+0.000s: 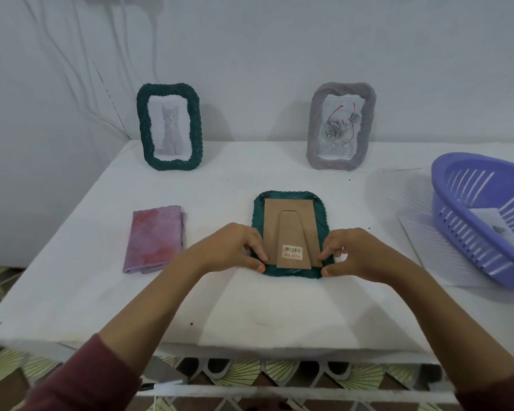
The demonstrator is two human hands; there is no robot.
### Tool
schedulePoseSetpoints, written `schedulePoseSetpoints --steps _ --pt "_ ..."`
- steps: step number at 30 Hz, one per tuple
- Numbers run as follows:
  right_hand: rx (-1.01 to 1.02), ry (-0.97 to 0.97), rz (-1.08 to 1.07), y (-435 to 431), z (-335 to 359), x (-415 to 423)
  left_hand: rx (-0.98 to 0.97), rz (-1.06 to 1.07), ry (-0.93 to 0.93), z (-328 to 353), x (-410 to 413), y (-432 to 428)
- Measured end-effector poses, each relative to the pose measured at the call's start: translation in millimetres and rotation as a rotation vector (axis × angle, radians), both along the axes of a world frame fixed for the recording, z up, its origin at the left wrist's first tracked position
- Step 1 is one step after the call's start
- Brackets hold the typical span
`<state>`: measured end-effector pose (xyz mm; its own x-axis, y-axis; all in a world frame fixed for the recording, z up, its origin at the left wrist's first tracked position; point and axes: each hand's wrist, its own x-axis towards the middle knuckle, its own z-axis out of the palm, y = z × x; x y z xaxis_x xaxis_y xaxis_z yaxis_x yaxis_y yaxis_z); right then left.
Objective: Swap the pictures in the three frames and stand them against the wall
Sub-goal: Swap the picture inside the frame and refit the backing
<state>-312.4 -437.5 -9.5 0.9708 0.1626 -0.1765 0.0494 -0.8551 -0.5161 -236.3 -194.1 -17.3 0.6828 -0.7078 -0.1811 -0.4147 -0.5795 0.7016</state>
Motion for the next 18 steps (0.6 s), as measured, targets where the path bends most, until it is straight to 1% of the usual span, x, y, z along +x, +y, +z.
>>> schedulePoseSetpoints --steps 5,11,18 --pt "-0.062 -0.049 0.021 4.5 0.5 -2.1 0.014 -0.020 -0.082 -0.5 0.1 -0.4" --pt "-0.203 -0.114 0.068 8.5 -0.2 -5.1 0.087 -0.095 -0.217 -0.6 -3.7 2.8" --pt "-0.252 -0.158 0.113 10.6 7.3 -7.8 0.090 -0.046 -0.161 1.1 -7.0 1.4"
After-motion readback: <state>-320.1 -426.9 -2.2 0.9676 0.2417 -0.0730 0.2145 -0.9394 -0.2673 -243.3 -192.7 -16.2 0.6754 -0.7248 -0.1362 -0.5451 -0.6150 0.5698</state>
